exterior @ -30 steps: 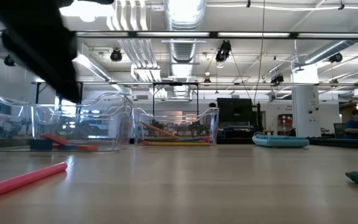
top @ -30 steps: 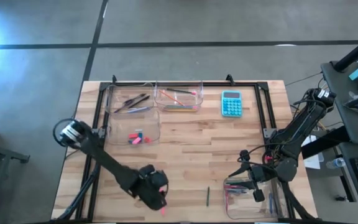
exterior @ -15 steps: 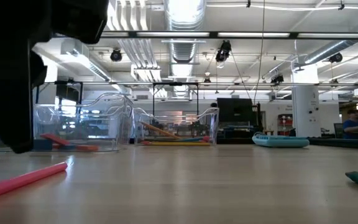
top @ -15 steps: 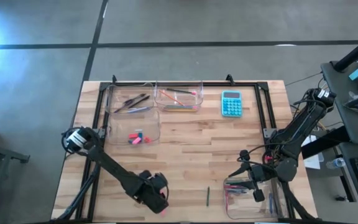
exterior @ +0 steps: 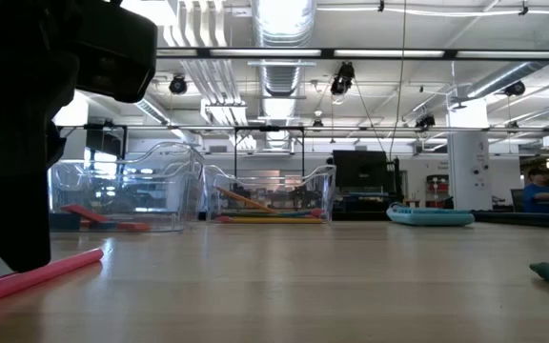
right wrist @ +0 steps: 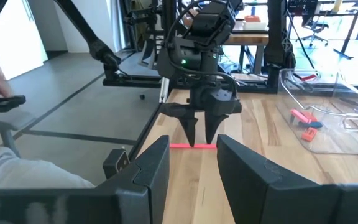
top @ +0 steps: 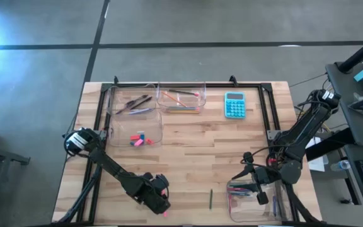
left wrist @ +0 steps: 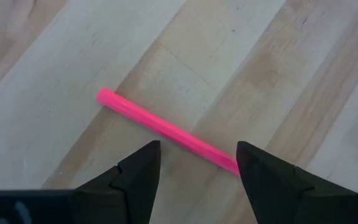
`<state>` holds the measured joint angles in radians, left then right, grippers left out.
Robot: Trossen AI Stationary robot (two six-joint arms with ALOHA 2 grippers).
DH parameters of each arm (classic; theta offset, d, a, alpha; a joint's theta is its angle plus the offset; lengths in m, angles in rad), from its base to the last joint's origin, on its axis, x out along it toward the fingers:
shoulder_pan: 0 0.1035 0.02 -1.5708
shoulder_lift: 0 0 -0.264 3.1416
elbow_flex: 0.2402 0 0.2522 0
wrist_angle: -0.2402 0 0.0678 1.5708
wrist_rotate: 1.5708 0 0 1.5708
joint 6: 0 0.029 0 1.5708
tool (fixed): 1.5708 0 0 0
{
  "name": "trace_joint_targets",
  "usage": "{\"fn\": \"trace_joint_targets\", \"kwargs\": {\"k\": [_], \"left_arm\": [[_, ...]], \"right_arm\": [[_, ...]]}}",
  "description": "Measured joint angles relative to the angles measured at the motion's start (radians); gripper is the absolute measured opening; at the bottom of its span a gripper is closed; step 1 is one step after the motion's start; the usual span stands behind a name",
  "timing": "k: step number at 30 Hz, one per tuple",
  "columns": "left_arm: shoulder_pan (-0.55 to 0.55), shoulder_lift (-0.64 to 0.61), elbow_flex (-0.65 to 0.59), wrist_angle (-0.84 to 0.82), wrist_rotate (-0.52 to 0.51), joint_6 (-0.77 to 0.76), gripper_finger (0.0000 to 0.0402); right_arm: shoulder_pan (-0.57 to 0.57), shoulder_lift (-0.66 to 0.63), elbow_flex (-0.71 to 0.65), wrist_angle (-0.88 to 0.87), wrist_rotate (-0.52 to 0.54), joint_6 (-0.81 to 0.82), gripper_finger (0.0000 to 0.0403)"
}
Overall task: Sort crayons/erasers/pens/pencils in bins
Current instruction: Put the pink pencil into the top right transparent bin
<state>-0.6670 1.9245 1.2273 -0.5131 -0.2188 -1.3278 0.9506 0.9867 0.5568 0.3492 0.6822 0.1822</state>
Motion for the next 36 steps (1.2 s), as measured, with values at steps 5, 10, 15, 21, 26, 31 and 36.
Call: {"fn": "trace_joint_targets", "kwargs": {"k": [5, 10, 15, 21, 26, 31, 36], "left_arm": [[0.002, 0.012, -0.001, -0.049, 0.0, 0.007, 0.0189], [0.02, 0.045, 0.011, -0.085, 0.03, 0.088, 0.0151], [0.037, 0.049, 0.013, -0.109, 0.071, 0.246, 0.0098], [0.04, 0.03, 0.012, -0.129, 0.083, 0.456, 0.0027], [0.053, 0.013, 0.016, -0.136, 0.098, 0.5, 0.0008], [0.066, -0.035, 0.033, -0.163, 0.07, 0.545, 0.0003], [0.081, -0.13, 0.044, -0.176, -0.013, 0.562, 0.0002]], "right_arm": [[0.0, 0.0, 0.0, 0.0, 0.0, 0.0, 0.0123], [0.0, 0.0, 0.0, 0.0, 0.0, 0.0, 0.0123], [0.0, 0.0, 0.0, 0.0, 0.0, 0.0, 0.0123], [0.0, 0.0, 0.0, 0.0, 0.0, 0.0, 0.0123], [0.0, 0.0, 0.0, 0.0, 0.0, 0.0, 0.0123], [0.0, 0.0, 0.0, 0.0, 0.0, 0.0, 0.0123], [0.0, 0.0, 0.0, 0.0, 0.0, 0.0, 0.0123]]}}
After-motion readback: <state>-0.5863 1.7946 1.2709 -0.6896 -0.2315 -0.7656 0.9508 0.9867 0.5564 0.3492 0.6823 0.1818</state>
